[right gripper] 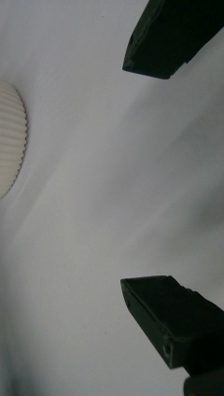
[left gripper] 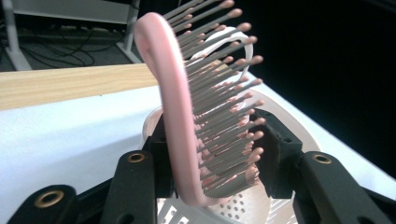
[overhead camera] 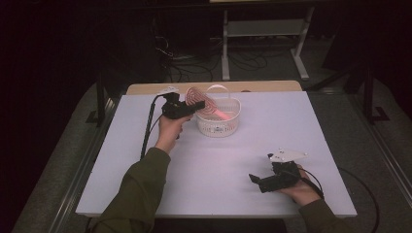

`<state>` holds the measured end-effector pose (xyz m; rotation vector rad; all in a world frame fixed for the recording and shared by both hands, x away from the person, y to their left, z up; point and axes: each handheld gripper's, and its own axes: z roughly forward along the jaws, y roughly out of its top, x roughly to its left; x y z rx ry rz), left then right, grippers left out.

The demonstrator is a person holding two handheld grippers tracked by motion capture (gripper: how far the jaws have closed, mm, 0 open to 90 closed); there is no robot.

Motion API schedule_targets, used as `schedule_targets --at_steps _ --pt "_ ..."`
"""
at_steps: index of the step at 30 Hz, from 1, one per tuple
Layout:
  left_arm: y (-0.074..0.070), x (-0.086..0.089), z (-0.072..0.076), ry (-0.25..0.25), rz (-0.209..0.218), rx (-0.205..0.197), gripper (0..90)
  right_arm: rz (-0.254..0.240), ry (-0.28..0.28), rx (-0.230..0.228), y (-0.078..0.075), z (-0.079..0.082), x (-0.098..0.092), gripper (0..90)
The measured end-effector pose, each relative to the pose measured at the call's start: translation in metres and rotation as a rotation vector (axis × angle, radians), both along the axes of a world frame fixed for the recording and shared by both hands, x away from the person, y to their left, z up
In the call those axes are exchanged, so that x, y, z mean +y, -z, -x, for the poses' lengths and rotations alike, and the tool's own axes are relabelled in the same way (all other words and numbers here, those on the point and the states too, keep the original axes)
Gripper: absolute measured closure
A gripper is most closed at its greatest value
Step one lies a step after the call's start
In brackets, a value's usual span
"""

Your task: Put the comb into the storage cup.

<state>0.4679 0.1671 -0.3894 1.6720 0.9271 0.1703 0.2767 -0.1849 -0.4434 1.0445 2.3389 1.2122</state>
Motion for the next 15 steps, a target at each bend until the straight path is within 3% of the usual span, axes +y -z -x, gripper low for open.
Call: schedule_targets --at_steps 9,15 --pt "-0.0029 0.0041 0.0007 -0.018 -0.042 -0.024 47.2 0.0 0.0 0.001 0.0002 0.0 0.0002 0.0" --pt "-0.0059 0.0035 0.0036 -0.025 -0.09 -0.063 42.1 0.001 -0.001 0.002 0.0002 0.0001 0.0005 0.0"
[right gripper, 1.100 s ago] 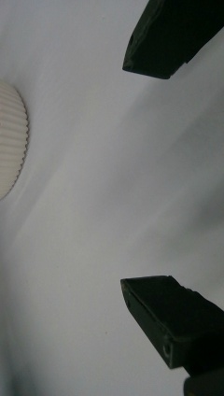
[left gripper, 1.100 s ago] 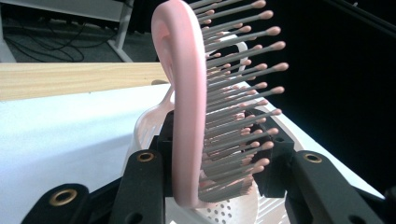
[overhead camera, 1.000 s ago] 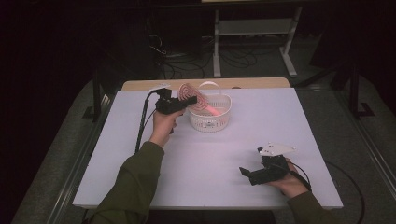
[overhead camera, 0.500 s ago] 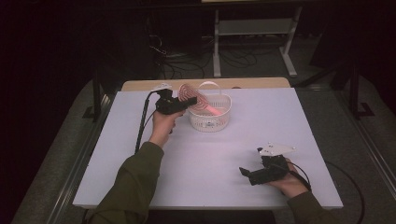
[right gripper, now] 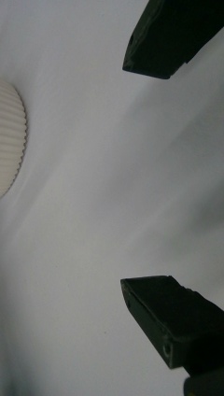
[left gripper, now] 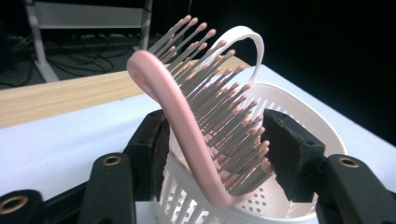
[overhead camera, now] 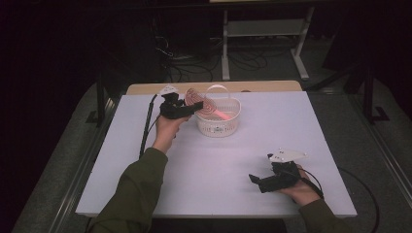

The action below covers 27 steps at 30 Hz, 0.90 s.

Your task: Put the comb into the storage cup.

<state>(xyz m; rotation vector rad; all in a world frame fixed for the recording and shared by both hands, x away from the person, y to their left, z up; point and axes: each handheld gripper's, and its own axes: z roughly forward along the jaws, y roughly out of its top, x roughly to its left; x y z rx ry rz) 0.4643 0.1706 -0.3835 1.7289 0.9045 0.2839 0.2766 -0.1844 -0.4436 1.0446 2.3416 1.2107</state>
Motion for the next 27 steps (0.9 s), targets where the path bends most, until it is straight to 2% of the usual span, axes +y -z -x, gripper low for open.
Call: schedule_targets --at_steps 7,13,17,22,24,27 --pt "-0.001 -0.001 0.002 0.0 -0.036 -0.031 36.3 0.0 0.001 0.0 0.0 0.0 0.0 0.0" --pt "-0.002 -0.002 0.003 0.01 -0.071 -0.047 27.7 -0.002 -0.004 0.0 0.0 0.0 0.0 0.0" --pt "-0.004 -0.002 0.006 0.01 -0.099 -0.06 19.8 -0.004 0.003 0.0 0.001 0.0 -0.003 0.0" --pt "-0.008 0.0 0.008 0.02 -0.108 -0.086 13.0 -0.009 0.013 0.001 0.001 0.001 -0.005 0.0" --pt "-0.009 -0.001 0.009 0.023 -0.134 -0.099 8.9 -0.009 0.014 0.001 0.002 0.002 -0.006 0.0" --pt "-0.009 0.0 0.011 0.038 -0.151 -0.104 3.0 -0.011 0.02 0.002 0.002 0.001 -0.008 0.0"
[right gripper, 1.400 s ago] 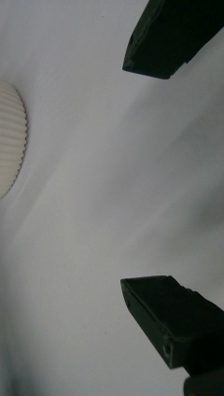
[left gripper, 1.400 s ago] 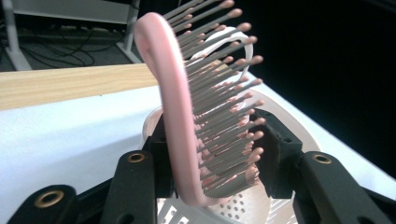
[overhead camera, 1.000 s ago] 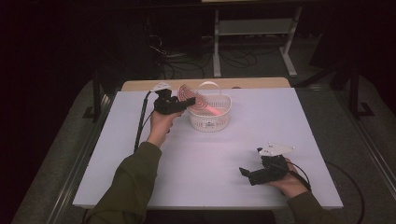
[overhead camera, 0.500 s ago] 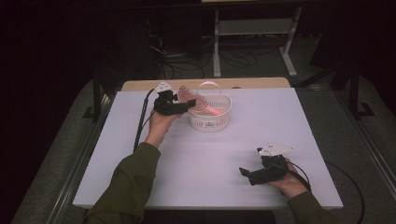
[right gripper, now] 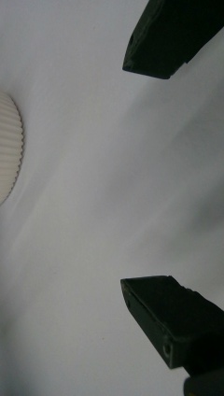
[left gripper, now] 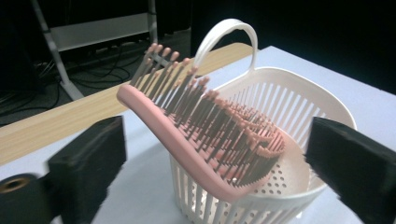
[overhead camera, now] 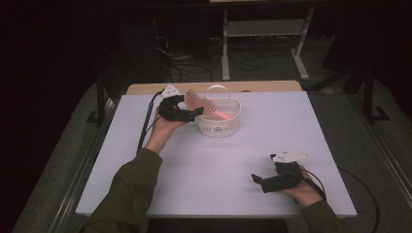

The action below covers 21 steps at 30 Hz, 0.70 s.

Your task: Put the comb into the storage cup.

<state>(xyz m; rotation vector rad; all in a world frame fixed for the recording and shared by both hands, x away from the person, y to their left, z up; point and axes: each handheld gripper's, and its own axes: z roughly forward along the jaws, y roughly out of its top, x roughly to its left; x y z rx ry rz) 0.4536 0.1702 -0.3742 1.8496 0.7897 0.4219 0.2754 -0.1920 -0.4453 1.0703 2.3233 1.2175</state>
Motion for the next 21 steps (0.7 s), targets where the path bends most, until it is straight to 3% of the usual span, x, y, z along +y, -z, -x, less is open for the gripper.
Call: schedule_targets --at_steps 10,21 --pt "-0.004 0.004 0.006 0.032 -0.019 -0.012 0.0 0.004 0.003 0.001 0.0 -0.001 0.002 0.0" --pt "-0.004 0.01 0.019 0.063 -0.066 -0.002 0.0 0.005 0.005 -0.003 -0.001 -0.001 0.002 0.0"
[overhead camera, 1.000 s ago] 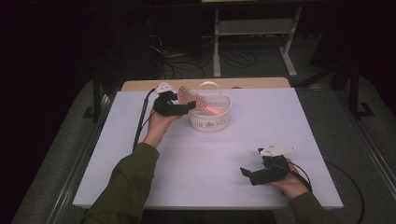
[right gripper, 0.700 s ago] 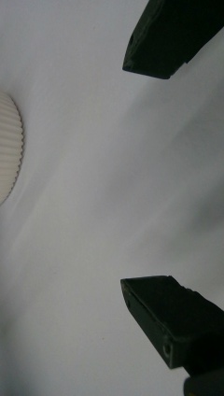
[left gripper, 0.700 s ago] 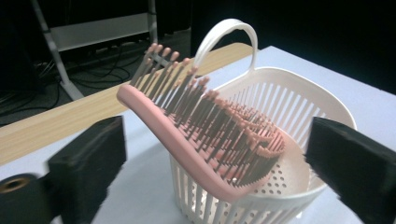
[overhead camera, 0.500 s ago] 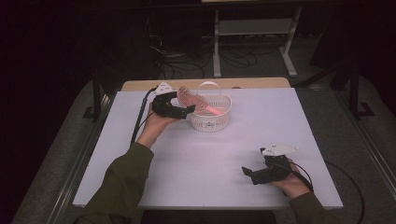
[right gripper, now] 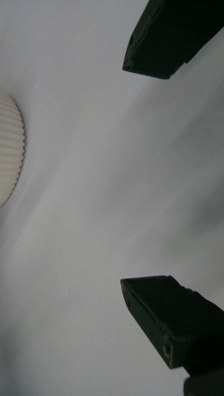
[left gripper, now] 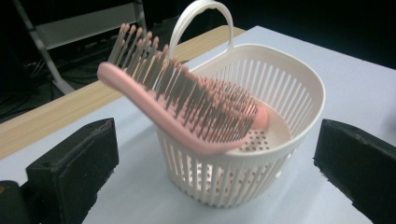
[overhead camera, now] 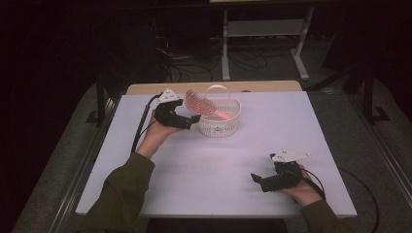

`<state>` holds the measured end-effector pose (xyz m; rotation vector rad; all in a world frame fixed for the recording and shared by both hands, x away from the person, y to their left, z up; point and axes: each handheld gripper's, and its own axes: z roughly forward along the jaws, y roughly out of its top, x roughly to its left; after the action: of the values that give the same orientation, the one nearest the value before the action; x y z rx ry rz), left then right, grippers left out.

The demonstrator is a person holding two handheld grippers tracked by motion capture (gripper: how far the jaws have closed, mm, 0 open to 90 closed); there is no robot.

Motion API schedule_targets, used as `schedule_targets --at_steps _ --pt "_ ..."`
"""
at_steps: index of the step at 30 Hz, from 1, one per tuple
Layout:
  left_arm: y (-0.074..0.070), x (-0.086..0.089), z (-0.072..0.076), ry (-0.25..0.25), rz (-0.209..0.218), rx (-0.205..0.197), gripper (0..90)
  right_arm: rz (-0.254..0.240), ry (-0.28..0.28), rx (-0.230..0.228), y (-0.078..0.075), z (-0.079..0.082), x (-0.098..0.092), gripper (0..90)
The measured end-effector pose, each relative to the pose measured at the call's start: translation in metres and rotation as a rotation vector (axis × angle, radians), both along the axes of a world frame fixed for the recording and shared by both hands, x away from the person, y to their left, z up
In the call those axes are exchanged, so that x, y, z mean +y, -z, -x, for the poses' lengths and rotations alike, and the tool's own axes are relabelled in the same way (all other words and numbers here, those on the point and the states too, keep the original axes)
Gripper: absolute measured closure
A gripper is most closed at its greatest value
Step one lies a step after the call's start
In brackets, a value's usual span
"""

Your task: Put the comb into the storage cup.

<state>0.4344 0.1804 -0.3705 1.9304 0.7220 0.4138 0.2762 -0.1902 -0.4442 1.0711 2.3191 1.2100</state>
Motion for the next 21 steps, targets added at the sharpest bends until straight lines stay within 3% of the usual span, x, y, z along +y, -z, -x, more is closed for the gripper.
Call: schedule_targets --at_steps 21 --pt "0.01 0.017 0.026 0.026 -0.003 0.029 0.0 0.001 0.002 -0.002 0.0 0.001 0.0 0.0"
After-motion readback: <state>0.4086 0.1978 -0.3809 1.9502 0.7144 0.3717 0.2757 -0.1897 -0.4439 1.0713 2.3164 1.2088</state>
